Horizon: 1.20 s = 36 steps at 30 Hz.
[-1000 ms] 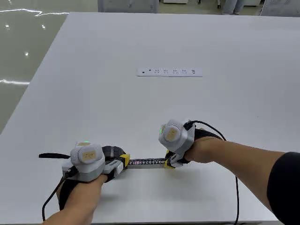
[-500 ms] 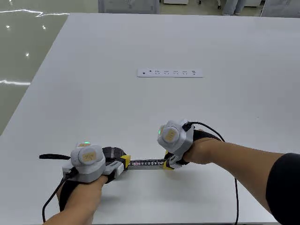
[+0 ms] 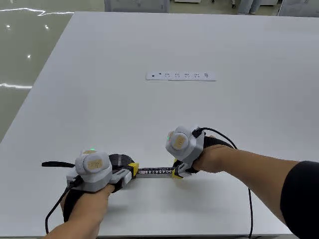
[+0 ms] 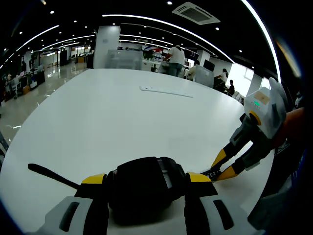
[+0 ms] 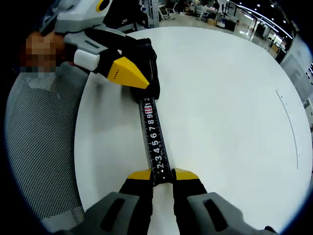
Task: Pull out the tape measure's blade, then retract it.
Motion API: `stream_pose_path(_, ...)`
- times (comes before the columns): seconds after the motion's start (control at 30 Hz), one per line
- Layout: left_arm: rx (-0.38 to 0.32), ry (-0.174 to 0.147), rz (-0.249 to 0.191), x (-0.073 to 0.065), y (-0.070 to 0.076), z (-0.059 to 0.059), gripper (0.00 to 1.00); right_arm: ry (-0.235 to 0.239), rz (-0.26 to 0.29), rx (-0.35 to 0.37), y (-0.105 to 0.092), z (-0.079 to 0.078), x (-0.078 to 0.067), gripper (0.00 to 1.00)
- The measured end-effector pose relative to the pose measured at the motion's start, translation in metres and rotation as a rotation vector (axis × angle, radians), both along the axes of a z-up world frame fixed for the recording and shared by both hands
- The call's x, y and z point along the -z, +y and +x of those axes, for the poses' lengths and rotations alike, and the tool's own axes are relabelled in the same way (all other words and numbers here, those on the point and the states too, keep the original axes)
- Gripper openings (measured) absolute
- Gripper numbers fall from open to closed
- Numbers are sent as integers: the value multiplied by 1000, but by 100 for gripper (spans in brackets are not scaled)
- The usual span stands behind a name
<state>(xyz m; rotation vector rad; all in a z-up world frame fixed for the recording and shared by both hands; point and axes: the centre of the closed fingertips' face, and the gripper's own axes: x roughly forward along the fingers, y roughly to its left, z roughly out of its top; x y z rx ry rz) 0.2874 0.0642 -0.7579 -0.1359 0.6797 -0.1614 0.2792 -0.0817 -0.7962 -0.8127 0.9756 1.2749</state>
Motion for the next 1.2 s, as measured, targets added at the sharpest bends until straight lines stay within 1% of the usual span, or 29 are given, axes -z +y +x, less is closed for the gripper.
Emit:
stream_pose_path(0.53, 0, 2, -2, 0, 0, 0, 58, 1, 8, 3, 7, -1, -1, 11)
stream_pose_path(0.67, 1, 1, -2, 0, 0, 0, 58, 4, 28, 5, 16, -3, -1, 10)
stream_pose_path(0.8, 2, 2, -1, 0, 0, -1, 58, -7, 31, -12, 26, -3, -1, 10)
stream_pose_path(1.2, 0, 1, -2, 0, 0, 0, 58, -2, 42, -12, 26, -2, 0, 10)
